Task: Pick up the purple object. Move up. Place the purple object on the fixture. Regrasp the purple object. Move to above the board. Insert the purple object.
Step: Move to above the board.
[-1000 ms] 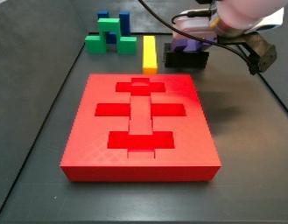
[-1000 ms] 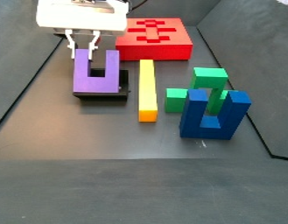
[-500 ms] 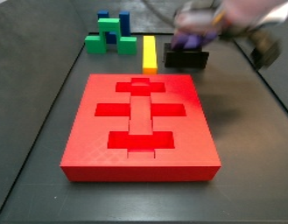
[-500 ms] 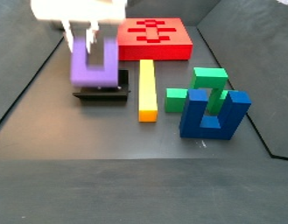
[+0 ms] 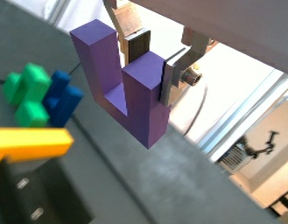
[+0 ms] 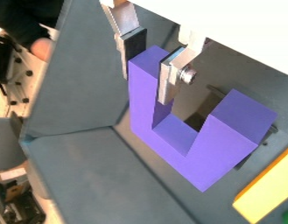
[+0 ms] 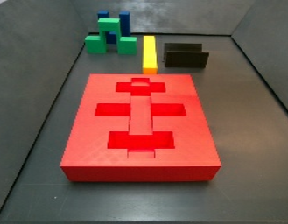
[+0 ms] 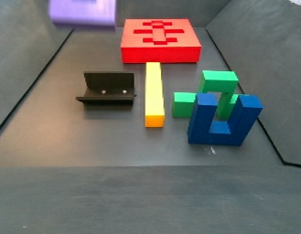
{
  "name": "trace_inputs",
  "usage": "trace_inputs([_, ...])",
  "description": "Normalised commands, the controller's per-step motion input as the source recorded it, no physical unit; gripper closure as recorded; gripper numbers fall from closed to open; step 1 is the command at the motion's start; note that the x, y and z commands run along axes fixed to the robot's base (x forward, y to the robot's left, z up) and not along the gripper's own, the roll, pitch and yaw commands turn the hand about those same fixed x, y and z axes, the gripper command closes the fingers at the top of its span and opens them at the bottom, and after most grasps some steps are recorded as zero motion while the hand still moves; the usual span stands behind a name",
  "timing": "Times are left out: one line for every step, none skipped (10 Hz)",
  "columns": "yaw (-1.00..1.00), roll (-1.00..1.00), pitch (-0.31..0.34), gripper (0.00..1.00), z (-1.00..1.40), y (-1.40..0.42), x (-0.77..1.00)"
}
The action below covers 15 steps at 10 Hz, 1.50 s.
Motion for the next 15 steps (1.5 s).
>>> trace_inputs([-0.04,0.0,0.036,1.0,0.77,0.02,0.0])
trace_inputs([-0.02,-0.02,0.074,1.0,0.28,0.0,0.02])
trace_inputs([-0.14,-1.0,0.123,1.0,0.23,-1.4,-1.27])
trace_inputs([-0.13,-1.0,0.114,1.0,0.24,-1.4,-1.29])
trace_inputs([-0.11,-1.0,0.086,1.0,0.23,-1.38,-1.4])
trace_inputs([-0.11,-1.0,0.084,1.0,0.21,-1.37,-1.4])
trace_inputs([-0.1,-1.0,0.097,1.0,0.21,-1.37,-1.4])
trace_inputs([-0.09,-1.0,0.105,1.0,0.21,-1.39,-1.4])
trace_inputs([-0.07,-1.0,0.1,1.0,0.08,-0.53,-0.58])
trace_inputs([-0.07,-1.0,0.105,1.0,0.03,-0.28,-0.34])
trace_inputs([-0.06,-1.0,0.116,1.0,0.03,-0.1,-0.12])
trace_inputs([-0.06,-1.0,0.106,1.0,0.03,-0.09,-0.11])
trace_inputs([-0.03,-0.76,0.04,1.0,0.0,-0.01,-0.1])
trace_inputs([-0.02,-0.63,0.014,1.0,0.01,0.01,-0.08])
trace_inputs([-0.01,-0.38,-0.011,1.0,0.0,0.01,-0.06])
